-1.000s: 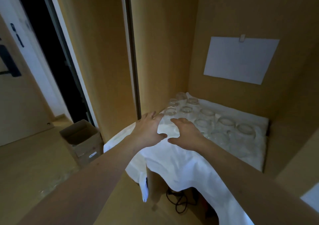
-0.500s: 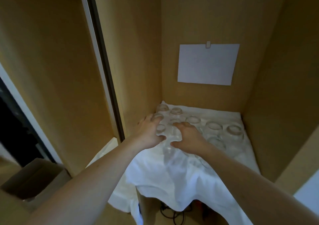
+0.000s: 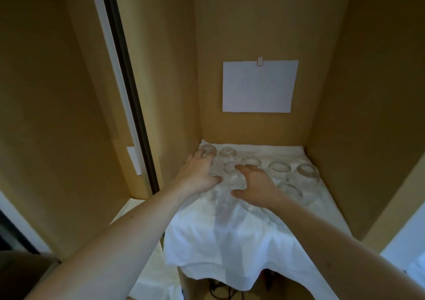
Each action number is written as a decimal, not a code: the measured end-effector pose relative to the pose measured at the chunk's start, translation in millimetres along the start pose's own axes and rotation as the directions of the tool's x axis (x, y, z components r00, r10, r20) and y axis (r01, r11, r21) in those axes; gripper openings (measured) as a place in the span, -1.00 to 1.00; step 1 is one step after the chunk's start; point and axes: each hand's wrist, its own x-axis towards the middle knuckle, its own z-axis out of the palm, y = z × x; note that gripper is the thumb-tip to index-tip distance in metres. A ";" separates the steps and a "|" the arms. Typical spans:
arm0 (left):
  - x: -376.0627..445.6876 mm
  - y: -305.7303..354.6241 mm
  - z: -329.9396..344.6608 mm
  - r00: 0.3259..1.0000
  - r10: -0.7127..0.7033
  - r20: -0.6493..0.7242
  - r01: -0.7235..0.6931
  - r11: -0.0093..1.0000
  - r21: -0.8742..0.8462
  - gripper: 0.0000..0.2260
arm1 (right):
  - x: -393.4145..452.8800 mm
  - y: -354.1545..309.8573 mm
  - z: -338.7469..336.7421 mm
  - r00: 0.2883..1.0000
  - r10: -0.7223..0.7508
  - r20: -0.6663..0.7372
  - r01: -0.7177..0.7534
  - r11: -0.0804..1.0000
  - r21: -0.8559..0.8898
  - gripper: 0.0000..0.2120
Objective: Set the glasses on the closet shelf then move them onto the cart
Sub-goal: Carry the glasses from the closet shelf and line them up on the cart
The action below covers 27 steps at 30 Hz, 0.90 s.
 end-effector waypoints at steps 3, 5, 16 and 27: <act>16.2 -1.6 -2.8 1.000 0.019 -0.012 -0.018 1.000 0.022 -0.28 | 14.5 -1.0 -5.0 1.000 0.005 0.001 -0.005 1.000 0.004 -0.17; 30.6 -1.6 -3.9 1.000 0.003 -0.012 -0.002 1.000 0.013 -0.32 | 31.8 0.6 -8.9 1.000 0.009 -0.001 -0.009 1.000 0.019 -0.14; 115.7 -14.9 14.8 0.993 -0.099 0.071 0.103 0.993 -0.052 -0.28 | 124.2 15.2 -8.2 0.999 -0.020 0.026 0.018 0.998 0.068 -0.08; 167.0 -29.0 32.2 0.959 -0.219 0.178 0.219 0.976 0.022 -0.31 | 177.3 25.9 -2.1 0.987 -0.061 0.147 0.049 0.995 0.086 -0.13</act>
